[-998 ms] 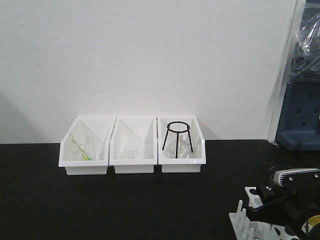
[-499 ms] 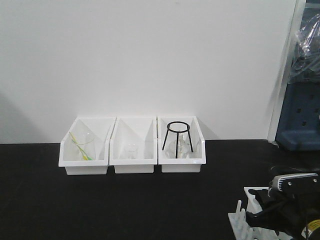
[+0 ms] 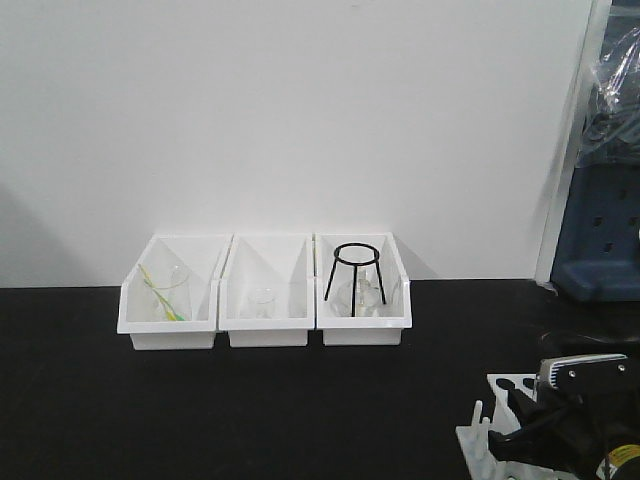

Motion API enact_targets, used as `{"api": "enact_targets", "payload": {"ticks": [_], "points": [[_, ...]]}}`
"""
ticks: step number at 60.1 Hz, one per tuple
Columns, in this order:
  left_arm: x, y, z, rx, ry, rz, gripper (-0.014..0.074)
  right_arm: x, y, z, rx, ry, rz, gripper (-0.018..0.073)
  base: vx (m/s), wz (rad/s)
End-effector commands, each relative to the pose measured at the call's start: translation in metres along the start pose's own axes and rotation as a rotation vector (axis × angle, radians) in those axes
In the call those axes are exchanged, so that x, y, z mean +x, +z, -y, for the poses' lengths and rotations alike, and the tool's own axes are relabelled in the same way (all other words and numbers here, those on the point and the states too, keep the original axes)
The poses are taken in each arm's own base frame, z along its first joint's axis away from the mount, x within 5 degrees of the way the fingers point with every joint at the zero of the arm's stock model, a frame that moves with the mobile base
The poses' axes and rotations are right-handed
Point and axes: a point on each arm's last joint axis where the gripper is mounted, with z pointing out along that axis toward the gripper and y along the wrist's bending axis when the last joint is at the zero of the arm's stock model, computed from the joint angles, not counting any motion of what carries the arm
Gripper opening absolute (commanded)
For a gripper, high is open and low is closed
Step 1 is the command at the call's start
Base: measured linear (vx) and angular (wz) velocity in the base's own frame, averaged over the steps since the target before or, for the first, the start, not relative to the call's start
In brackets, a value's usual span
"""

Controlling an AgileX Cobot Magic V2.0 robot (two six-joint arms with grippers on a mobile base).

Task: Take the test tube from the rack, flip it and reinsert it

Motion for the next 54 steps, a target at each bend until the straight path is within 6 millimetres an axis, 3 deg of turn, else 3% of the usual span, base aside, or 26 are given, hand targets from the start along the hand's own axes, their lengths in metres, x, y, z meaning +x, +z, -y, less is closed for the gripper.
{"api": "enact_targets", "payload": {"ticks": [1, 21, 29, 37, 45, 50, 54], "points": [[-0.007, 0.000, 0.002, 0.023, -0.002, 0.087, -0.0006, -0.016, -0.002, 0.000, -0.002, -0.005, 0.077, 0.0106, 0.00, 0.00], [-0.007, 0.000, 0.002, 0.023, -0.002, 0.087, -0.0006, -0.022, -0.006, 0.000, -0.001, -0.006, 0.103, 0.0480, 0.00, 0.00], [-0.007, 0.000, 0.002, 0.023, -0.002, 0.087, -0.0006, -0.036, -0.016, 0.000, 0.004, -0.036, 0.161, 0.0541, 0.00, 0.00], [-0.007, 0.000, 0.002, 0.023, -0.002, 0.087, -0.0006, -0.066, -0.041, 0.001, 0.015, -0.077, 0.283, 0.0538, 0.00, 0.00], [-0.007, 0.000, 0.002, 0.023, -0.002, 0.087, -0.0006, -0.101, -0.078, 0.001, 0.028, -0.083, 0.413, 0.0491, 0.00, 0.00], [-0.007, 0.000, 0.002, 0.023, -0.002, 0.087, -0.0006, -0.114, -0.103, 0.002, 0.034, -0.084, 0.448, 0.0377, 0.00, 0.00], [-0.007, 0.000, 0.002, 0.023, -0.002, 0.087, -0.0006, -0.118, -0.123, 0.002, 0.037, -0.082, 0.424, 0.0225, 0.00, 0.00]]}}
